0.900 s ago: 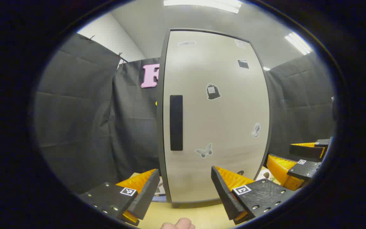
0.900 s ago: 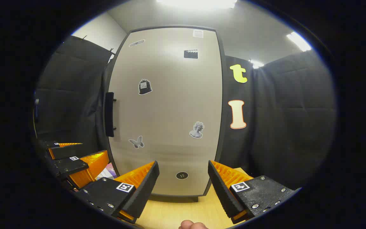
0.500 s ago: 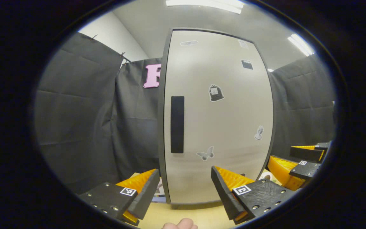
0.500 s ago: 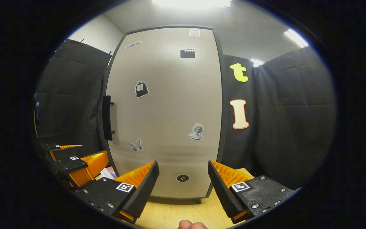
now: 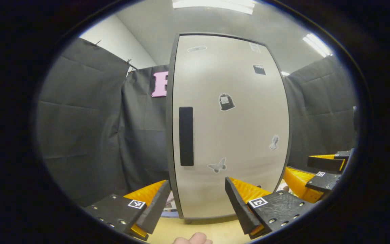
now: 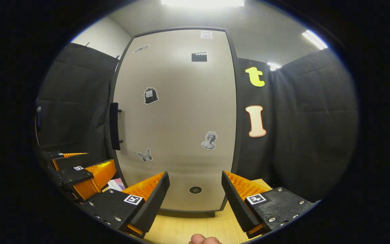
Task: Open the cabinet door with the right hand, grasp the bottle in the cabinet with the left hand and place it on the coaster, then close the cabinet door with the right hand.
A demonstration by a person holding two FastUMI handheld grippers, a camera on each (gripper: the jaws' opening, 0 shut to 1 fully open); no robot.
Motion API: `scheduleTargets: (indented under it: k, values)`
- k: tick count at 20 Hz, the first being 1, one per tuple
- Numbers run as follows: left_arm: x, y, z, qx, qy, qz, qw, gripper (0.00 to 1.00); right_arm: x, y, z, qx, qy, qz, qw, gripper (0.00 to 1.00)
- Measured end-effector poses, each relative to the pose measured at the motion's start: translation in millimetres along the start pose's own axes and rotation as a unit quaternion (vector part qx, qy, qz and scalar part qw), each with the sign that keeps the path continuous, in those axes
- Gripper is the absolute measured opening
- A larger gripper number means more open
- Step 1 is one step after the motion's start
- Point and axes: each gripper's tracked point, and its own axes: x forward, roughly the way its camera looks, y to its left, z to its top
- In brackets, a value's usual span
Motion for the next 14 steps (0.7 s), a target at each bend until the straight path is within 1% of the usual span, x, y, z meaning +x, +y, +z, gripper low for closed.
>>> scheduleTargets:
  k: [3,4,5,6,7,8,9,10,11,12,13,14]
  values:
    - [0,-3,0,0.003,-0.002,-0.002,1.000,0.98,1,0,1,-0.002,-0.001,0.000,1.000,0.95]
    - [-1,-4,1,0.003,-0.003,-0.002,1.000,0.94,1,-1,1,-0.003,-0.001,0.000,1.000,0.95]
    - [-2,-4,3,0.002,-0.005,-0.002,1.000,0.94,1,0,1,-0.002,-0.001,0.001,1.000,0.95]
    - [-2,-3,4,0.004,-0.007,0.000,1.000,0.98,2,0,2,-0.003,-0.002,0.001,1.000,0.95]
    - [-3,-2,4,0.005,-0.009,0.001,1.000,0.98,1,0,2,-0.005,-0.003,0.002,1.000,0.95]
    - [-3,-2,5,0.007,-0.009,0.000,1.000,0.94,2,0,3,-0.006,-0.004,0.002,1.000,0.95]
    - [-4,-2,5,0.008,-0.010,0.000,1.000,0.94,3,0,3,-0.007,-0.004,0.003,1.000,0.95]
    - [-5,-1,6,0.009,-0.011,0.000,1.000,0.98,4,1,4,-0.009,-0.004,0.004,1.000,0.95]
    - [-6,0,6,0.009,-0.012,0.002,1.000,0.98,6,2,4,-0.011,-0.005,0.004,1.000,0.95]
    - [-9,1,5,0.007,-0.012,0.001,1.000,0.94,8,3,6,-0.011,-0.006,0.007,1.000,0.95]
    - [-11,3,5,0.005,-0.012,0.001,1.000,0.98,11,5,8,-0.012,-0.007,0.009,1.000,0.95]
    - [-14,7,3,0.005,-0.011,0.003,1.000,0.94,15,8,11,-0.015,-0.009,0.011,1.000,0.95]
